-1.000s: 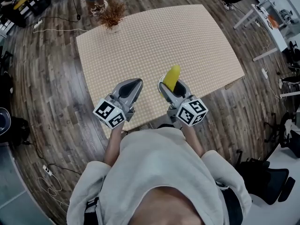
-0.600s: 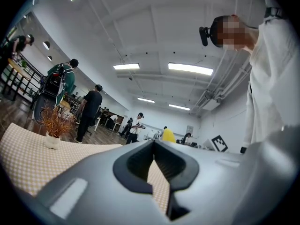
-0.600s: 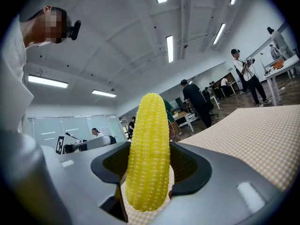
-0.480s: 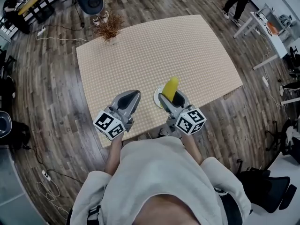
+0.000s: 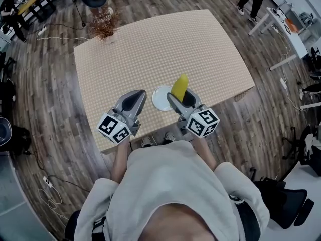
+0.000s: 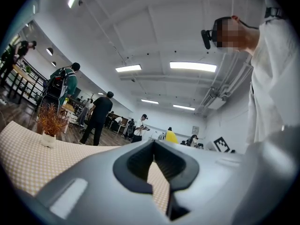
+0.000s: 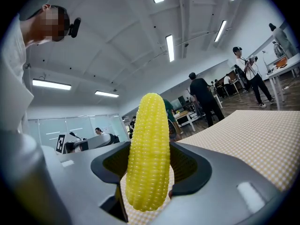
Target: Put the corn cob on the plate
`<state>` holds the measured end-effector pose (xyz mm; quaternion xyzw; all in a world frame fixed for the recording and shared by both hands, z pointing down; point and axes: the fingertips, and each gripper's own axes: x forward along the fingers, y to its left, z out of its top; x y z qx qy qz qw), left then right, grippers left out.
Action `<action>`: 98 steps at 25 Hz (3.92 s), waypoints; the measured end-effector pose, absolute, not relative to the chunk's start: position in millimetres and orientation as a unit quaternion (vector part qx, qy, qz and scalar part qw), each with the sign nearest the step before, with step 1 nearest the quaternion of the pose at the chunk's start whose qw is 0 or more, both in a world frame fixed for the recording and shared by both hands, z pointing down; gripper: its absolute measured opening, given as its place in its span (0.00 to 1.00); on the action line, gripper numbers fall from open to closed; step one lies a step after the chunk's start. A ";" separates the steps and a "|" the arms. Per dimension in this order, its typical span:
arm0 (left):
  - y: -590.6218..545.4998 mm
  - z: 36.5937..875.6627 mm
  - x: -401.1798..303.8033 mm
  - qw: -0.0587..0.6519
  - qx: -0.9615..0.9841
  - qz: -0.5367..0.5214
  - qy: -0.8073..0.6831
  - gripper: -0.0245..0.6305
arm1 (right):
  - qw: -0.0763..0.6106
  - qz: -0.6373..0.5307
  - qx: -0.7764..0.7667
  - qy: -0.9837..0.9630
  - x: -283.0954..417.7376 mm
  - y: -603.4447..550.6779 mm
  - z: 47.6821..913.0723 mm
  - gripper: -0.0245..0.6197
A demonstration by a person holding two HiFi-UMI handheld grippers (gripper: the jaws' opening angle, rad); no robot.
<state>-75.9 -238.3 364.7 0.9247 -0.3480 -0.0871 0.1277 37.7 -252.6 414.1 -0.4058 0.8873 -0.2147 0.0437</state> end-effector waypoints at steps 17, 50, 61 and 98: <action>-239.5 428.4 -64.2 0.208 0.907 -0.039 -0.365 0.05 | 0.014 -0.310 -0.414 0.856 60.8 -248.5 486.6 0.44; -208.0 500.9 -69.6 0.291 0.883 -0.021 -0.367 0.05 | -0.076 -0.391 -0.401 0.825 45.9 -263.0 625.5 0.44; -208.1 495.9 -79.5 0.288 0.878 -0.028 -0.380 0.05 | -0.151 -0.370 -0.381 0.834 32.9 -301.9 657.7 0.44; -205.6 498.0 -88.8 0.300 0.871 -0.041 -0.387 0.05 | -0.524 0.041 0.009 0.851 8.4 -285.3 707.4 0.44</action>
